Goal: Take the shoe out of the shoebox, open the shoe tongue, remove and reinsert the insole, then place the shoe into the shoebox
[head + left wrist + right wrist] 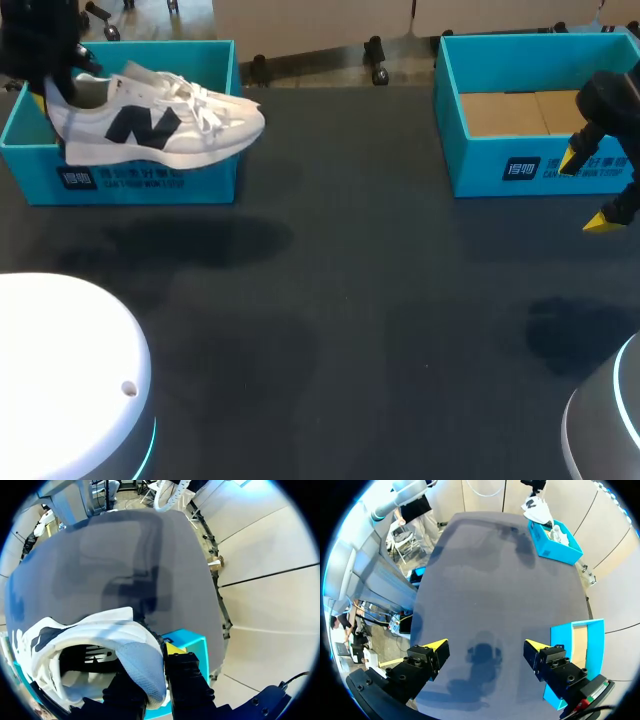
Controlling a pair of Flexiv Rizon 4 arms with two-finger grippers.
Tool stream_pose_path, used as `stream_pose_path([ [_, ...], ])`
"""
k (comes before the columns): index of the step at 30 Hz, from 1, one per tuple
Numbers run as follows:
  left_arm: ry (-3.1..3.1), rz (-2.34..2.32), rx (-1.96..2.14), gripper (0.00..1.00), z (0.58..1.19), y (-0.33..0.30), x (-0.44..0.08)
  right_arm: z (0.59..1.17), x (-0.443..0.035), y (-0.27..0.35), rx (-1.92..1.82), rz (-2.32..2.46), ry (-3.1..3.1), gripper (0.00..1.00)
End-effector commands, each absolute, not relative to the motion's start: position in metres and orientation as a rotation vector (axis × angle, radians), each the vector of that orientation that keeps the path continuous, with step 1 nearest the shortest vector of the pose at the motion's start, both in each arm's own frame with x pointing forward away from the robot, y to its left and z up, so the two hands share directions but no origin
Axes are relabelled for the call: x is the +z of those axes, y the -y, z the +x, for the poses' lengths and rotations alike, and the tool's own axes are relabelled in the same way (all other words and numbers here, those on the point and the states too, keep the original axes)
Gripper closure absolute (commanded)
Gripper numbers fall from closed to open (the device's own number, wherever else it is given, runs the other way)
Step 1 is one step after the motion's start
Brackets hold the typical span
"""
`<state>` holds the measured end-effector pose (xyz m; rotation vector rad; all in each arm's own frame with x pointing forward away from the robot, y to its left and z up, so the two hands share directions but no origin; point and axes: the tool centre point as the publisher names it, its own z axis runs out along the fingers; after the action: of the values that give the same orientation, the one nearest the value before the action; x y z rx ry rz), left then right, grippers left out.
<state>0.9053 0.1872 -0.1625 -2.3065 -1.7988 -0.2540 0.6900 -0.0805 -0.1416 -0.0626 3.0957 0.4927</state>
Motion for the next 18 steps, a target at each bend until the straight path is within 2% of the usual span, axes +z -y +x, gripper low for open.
stream_pose_path([
  [1,1.789,-2.328,-0.296,1.00,0.887,-0.181,-0.156,0.691,-0.142,0.080,0.490,-0.063,-3.098,0.00],
  [18,1.779,-2.328,-0.273,1.00,0.825,-0.145,-0.153,0.691,-0.142,0.080,0.490,-0.063,-3.098,0.00],
])
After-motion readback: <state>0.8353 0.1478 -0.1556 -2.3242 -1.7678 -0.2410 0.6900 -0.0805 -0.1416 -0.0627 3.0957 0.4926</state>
